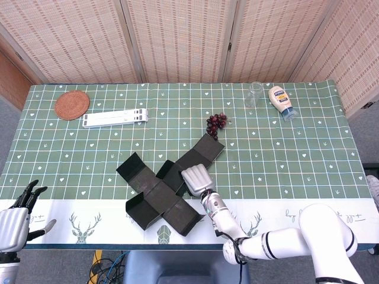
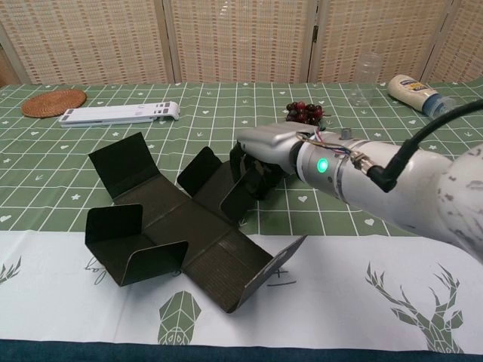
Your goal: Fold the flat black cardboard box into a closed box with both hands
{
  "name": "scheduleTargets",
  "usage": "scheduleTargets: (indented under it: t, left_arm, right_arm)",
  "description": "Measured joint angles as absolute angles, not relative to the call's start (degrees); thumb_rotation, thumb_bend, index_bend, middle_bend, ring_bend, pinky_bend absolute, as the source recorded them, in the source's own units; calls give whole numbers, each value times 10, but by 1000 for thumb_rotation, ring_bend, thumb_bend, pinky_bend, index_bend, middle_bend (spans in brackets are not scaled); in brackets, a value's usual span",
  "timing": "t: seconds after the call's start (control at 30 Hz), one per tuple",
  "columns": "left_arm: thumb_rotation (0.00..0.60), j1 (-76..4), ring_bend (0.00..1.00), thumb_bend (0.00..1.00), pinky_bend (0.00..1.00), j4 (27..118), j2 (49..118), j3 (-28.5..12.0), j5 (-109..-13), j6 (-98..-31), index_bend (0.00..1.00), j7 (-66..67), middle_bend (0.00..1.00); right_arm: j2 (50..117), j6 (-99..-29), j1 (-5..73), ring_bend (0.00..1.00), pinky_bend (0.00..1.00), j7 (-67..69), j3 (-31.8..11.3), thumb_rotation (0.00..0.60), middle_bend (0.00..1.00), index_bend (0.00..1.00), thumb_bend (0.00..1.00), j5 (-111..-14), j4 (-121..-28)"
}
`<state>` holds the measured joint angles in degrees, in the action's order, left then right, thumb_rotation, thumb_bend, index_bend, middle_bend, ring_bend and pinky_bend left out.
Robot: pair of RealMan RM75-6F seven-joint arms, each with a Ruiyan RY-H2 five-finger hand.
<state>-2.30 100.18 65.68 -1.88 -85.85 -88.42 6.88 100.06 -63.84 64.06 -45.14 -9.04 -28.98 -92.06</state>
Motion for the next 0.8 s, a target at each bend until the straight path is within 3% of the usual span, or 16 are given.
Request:
scheduleTargets:
  t: [0.23, 0.3, 0.37, 0.43, 0.53, 0.6, 0.8]
  left_arm:
    - [600, -22, 234, 143, 524, 1004, 655, -18, -859, -884, 181, 69, 104]
    - [600, -22, 234, 144, 524, 1003, 655, -18, -859, -884, 181, 69, 105]
    - [600, -21, 234, 143, 524, 1002, 654, -18, -859, -885, 181, 68, 104]
    - [600, -20, 234, 143, 524, 1000, 654, -18, -856, -884, 181, 65, 104]
    - [600, -20, 234, 143, 524, 999, 654, -18, -855, -883, 180, 64, 104]
    - [600, -20, 234, 143, 524, 999, 655, -19, -856, -883, 179, 65, 104]
    - [600, -20, 233, 143, 524, 1002, 653, -18, -860, -884, 168, 66, 104]
  right_arm:
    - [1029, -632, 645, 873, 1000, -456, -112, 600, 458, 374, 572, -281, -902]
    - [1025, -627, 644, 873, 1000, -459, -112, 600, 415, 313, 556, -278, -909]
    - [1016, -623, 643, 872, 1000, -463, -109, 600, 342, 170, 482, -277, -921]
    - [1002, -622, 640, 858, 1000, -467, -102, 600, 242, 29, 334, -278, -938]
    - [968, -617, 633, 809, 1000, -468, -93, 600, 116, 0, 170, -283, -978]
    - [941, -609, 628, 778, 1000, -466, -89, 600, 68, 0, 115, -292, -1001]
    - [881, -565, 635, 746, 1000, -462, -91, 600, 56, 0, 98, -300, -1013]
